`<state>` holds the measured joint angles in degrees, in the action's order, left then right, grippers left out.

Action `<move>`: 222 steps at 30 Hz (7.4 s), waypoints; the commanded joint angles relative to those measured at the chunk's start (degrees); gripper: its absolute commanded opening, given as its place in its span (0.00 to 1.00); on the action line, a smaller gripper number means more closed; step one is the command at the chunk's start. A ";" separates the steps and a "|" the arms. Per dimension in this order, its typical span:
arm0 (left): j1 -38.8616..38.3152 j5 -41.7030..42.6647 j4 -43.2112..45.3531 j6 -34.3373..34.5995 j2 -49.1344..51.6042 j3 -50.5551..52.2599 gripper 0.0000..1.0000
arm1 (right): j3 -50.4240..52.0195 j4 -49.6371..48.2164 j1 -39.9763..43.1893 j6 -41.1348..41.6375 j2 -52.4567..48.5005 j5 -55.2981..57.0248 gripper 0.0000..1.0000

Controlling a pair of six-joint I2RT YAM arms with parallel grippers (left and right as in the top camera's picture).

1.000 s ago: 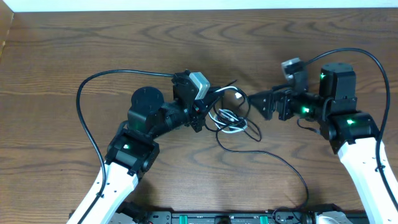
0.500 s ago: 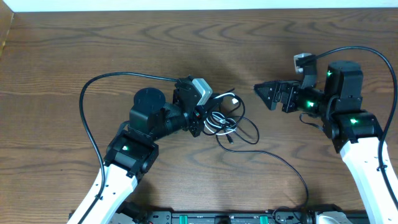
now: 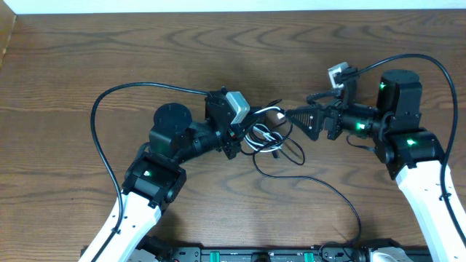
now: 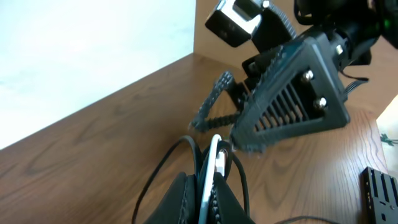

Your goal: Untangle cables

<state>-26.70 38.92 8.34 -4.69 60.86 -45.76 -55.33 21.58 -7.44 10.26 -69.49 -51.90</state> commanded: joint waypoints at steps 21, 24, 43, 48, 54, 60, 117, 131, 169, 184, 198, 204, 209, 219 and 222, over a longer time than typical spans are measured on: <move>-2.43 9.53 6.47 1.03 -0.74 -0.55 0.08 | -0.37 0.52 -0.81 -1.09 -0.17 3.67 0.99; -2.43 9.46 8.57 1.16 -0.74 -0.55 0.08 | -0.37 0.52 -1.27 -1.14 -0.17 3.52 0.99; -2.54 15.56 2.03 3.28 1.79 -0.55 0.08 | -0.37 -3.93 -2.08 7.50 -0.17 3.58 0.99; -3.87 18.67 2.54 3.26 3.87 -0.55 0.08 | -0.37 -4.07 -2.08 7.56 -0.17 4.00 0.99; -4.57 18.51 6.14 3.30 4.39 -0.55 0.08 | -0.37 -3.50 -2.08 7.10 -0.17 4.00 0.99; -4.57 16.31 11.82 3.32 4.37 -0.55 0.08 | -0.37 -2.71 -2.08 5.33 -0.17 3.98 0.99; -4.31 -5.05 34.69 33.55 1.81 -0.55 0.08 | -0.15 6.43 -2.10 2.25 -2.01 23.74 0.61; -3.43 -5.03 34.53 31.54 1.60 -0.55 0.08 | -0.13 22.03 3.15 21.35 -7.34 58.42 0.88; 47.71 -4.83 -8.81 31.54 -2.54 -0.55 0.08 | 0.94 36.63 26.25 27.36 -7.34 59.36 0.99; 47.56 3.17 -15.74 31.04 -1.75 -0.55 0.82 | 0.94 27.36 26.08 8.17 -7.34 30.53 0.99; 34.60 4.07 -18.34 24.83 -1.38 -0.55 0.87 | 0.94 19.45 17.40 3.80 -7.45 24.37 0.99; 27.26 3.96 -18.36 24.13 -1.38 -0.55 0.87 | 0.94 13.64 10.73 7.98 -9.03 28.11 0.96; 21.16 3.93 -18.40 18.99 -1.38 -0.55 0.87 | 0.94 10.21 6.69 11.98 -12.61 32.30 0.96; 14.69 -0.63 -18.82 17.38 -0.33 -0.48 0.87 | 0.94 0.61 0.28 12.00 -25.33 30.47 0.91; 14.34 -0.81 -18.80 17.38 0.63 -0.46 0.87 | 0.94 -1.36 -0.59 12.59 -28.52 30.42 0.86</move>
<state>-12.03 39.38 -10.31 13.89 60.60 -45.45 -54.65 21.06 -7.18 22.00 -96.01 -21.04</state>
